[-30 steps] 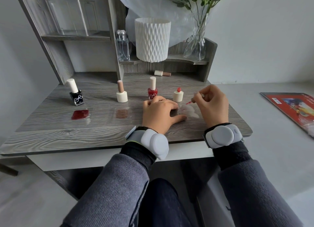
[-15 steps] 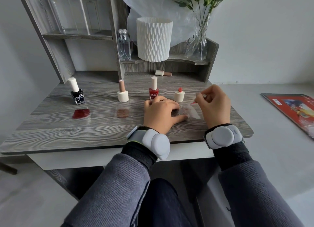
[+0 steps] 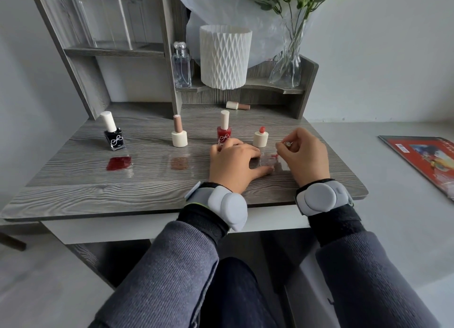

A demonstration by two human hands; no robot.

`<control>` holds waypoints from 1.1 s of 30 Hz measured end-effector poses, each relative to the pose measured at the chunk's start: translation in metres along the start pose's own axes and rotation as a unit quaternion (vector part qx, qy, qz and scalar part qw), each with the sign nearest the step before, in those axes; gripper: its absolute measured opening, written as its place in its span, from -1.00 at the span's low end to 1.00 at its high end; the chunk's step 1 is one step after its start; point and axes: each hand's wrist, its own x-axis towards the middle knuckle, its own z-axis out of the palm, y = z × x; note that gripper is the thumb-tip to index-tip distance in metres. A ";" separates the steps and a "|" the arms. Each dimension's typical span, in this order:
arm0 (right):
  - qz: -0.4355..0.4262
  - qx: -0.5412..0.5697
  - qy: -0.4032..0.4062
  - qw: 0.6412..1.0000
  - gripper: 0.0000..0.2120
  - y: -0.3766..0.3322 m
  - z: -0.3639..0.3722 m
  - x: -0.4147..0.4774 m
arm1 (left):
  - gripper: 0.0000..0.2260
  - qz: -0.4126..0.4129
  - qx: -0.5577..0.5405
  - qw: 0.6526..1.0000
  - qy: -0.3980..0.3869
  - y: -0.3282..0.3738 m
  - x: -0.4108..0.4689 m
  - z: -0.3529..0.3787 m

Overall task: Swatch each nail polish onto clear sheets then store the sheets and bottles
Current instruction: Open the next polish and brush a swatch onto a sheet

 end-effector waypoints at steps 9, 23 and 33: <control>-0.029 0.062 -0.036 0.997 -0.84 -0.004 0.000 -0.002 | -0.53 -0.002 0.006 1.000 -0.005 0.000 0.001 0.000; 0.036 0.069 0.075 0.994 -0.89 -0.004 -0.005 0.000 | -0.54 -0.006 -0.008 1.000 -0.006 0.000 0.000 -0.001; 0.023 0.029 -0.023 0.999 -0.88 -0.002 -0.001 -0.001 | -0.54 -0.003 -0.010 1.000 -0.002 0.000 0.000 -0.001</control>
